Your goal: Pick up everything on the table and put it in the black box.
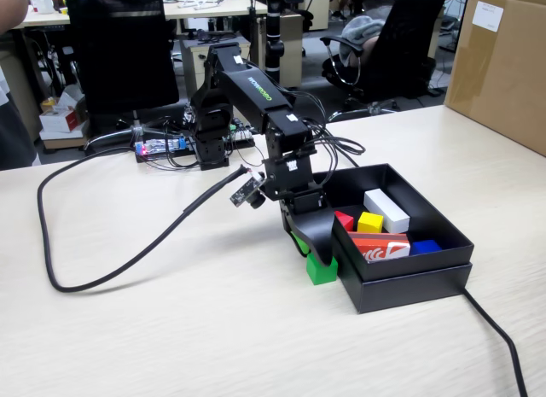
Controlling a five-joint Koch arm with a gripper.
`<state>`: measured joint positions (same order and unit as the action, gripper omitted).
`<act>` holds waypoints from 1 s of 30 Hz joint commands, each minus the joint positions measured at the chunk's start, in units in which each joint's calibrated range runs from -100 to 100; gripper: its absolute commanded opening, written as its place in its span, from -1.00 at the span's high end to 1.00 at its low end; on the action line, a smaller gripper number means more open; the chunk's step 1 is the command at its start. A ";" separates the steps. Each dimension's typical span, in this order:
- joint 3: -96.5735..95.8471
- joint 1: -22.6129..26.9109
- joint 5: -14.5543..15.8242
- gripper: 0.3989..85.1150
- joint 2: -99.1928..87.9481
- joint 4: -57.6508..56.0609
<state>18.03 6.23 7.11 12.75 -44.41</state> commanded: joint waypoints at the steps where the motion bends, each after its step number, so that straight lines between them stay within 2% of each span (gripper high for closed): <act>1: 5.09 -0.10 -0.15 -0.11 -0.53 2.03; 13: 6.81 -0.15 -0.29 -0.10 2.68 2.03; 17: 6.27 -0.15 -0.24 0.02 2.80 1.17; 18: 5.91 -0.15 -0.24 0.17 2.80 0.82; 23: 5.09 -0.15 -0.29 0.63 2.57 0.82; 28: 4.55 -0.15 -0.20 0.94 0.96 0.04; 30: 4.64 -0.15 -0.10 0.98 -0.87 -1.34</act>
<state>21.86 6.08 7.06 16.50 -44.41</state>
